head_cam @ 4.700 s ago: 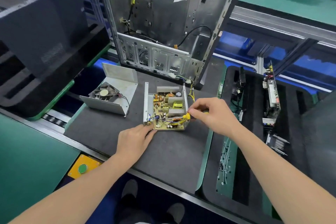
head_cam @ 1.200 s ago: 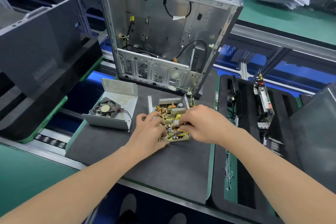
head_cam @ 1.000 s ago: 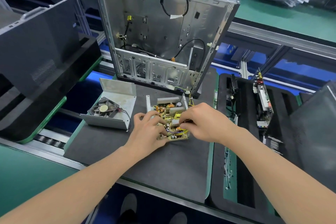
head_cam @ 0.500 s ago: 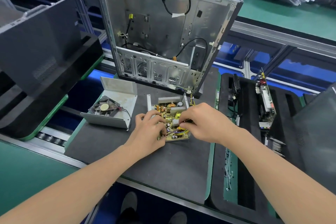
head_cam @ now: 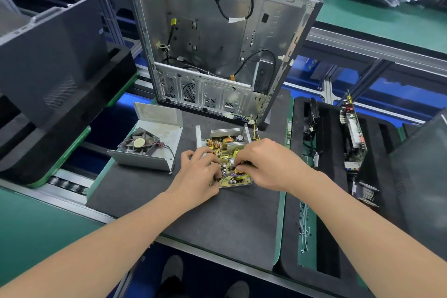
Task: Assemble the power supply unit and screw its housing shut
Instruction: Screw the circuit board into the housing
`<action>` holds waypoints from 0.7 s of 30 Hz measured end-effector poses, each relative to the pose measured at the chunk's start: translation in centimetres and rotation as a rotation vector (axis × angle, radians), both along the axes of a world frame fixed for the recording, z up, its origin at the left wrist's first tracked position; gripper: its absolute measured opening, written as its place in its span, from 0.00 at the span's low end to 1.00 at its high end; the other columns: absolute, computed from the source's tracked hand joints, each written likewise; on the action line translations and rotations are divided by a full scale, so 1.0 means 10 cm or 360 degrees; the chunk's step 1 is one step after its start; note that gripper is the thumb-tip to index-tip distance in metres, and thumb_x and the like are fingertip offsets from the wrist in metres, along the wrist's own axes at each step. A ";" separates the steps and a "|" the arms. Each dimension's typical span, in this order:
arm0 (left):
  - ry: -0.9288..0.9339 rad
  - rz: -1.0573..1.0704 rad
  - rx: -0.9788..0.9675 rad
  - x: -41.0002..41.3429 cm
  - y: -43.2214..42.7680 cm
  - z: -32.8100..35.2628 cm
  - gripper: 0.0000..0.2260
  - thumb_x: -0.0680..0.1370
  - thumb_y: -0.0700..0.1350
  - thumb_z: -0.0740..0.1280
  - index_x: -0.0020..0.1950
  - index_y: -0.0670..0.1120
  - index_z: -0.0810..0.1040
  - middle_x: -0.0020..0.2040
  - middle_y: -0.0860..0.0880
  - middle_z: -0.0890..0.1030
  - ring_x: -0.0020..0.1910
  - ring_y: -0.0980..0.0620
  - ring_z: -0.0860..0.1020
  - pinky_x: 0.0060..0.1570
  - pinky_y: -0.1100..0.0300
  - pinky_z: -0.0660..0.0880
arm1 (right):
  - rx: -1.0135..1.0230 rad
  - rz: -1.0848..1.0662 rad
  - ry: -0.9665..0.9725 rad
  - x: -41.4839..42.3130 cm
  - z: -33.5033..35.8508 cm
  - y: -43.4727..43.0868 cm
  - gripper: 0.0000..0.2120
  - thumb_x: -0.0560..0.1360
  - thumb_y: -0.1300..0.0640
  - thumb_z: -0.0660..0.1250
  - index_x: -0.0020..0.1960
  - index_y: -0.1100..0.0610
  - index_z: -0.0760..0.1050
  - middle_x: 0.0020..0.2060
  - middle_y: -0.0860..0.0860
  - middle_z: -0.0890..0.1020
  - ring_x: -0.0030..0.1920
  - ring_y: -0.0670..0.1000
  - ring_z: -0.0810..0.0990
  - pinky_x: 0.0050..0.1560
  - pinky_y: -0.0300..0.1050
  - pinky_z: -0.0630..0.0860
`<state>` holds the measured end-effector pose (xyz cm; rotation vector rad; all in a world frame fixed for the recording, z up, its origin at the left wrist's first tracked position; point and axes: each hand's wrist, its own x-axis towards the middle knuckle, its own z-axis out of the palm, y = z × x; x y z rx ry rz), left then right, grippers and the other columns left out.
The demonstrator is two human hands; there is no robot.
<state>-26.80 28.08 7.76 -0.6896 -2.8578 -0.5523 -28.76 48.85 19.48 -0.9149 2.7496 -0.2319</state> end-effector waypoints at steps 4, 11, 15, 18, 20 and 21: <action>0.0007 -0.0037 -0.0088 0.01 0.00 0.04 0.08 0.64 0.44 0.80 0.36 0.50 0.82 0.52 0.53 0.83 0.63 0.43 0.78 0.51 0.44 0.70 | 0.0072 0.0215 0.0038 0.05 -0.01 -0.04 0.09 0.84 0.54 0.64 0.59 0.49 0.82 0.49 0.48 0.78 0.56 0.52 0.77 0.50 0.53 0.78; 0.0035 -0.0042 -0.0240 -0.01 -0.01 0.06 0.06 0.65 0.43 0.79 0.38 0.50 0.85 0.53 0.52 0.81 0.63 0.43 0.78 0.50 0.43 0.70 | 0.0009 0.0427 0.0162 0.08 -0.07 -0.19 0.14 0.77 0.69 0.68 0.55 0.52 0.84 0.45 0.51 0.77 0.49 0.55 0.75 0.42 0.56 0.77; 0.0021 -0.0100 -0.0273 -0.03 -0.02 0.09 0.11 0.61 0.45 0.85 0.35 0.49 0.84 0.50 0.50 0.82 0.59 0.40 0.81 0.46 0.42 0.74 | -0.0088 0.0465 0.0181 0.04 -0.07 -0.24 0.13 0.73 0.73 0.71 0.48 0.56 0.85 0.42 0.51 0.79 0.47 0.58 0.78 0.36 0.52 0.75; -0.0096 -0.0106 -0.0312 -0.05 -0.04 0.09 0.11 0.62 0.47 0.85 0.38 0.49 0.86 0.54 0.49 0.82 0.63 0.39 0.78 0.50 0.41 0.72 | -0.0079 0.0469 0.0164 0.02 -0.08 -0.26 0.12 0.76 0.69 0.70 0.51 0.55 0.85 0.45 0.50 0.79 0.50 0.57 0.77 0.39 0.53 0.76; -0.0174 -0.0107 -0.0351 -0.05 -0.06 0.08 0.11 0.65 0.48 0.83 0.43 0.49 0.86 0.59 0.48 0.81 0.69 0.40 0.74 0.55 0.41 0.70 | -0.0081 0.0454 0.0128 0.02 -0.09 -0.25 0.11 0.78 0.67 0.69 0.53 0.54 0.85 0.45 0.51 0.79 0.51 0.56 0.77 0.41 0.55 0.77; -0.0192 -0.0121 -0.0375 -0.05 -0.07 0.08 0.12 0.66 0.49 0.83 0.45 0.49 0.86 0.61 0.48 0.80 0.71 0.41 0.72 0.58 0.41 0.69 | -0.0082 0.0440 0.0114 0.01 -0.09 -0.24 0.10 0.79 0.65 0.69 0.53 0.54 0.85 0.46 0.51 0.79 0.52 0.56 0.76 0.42 0.55 0.77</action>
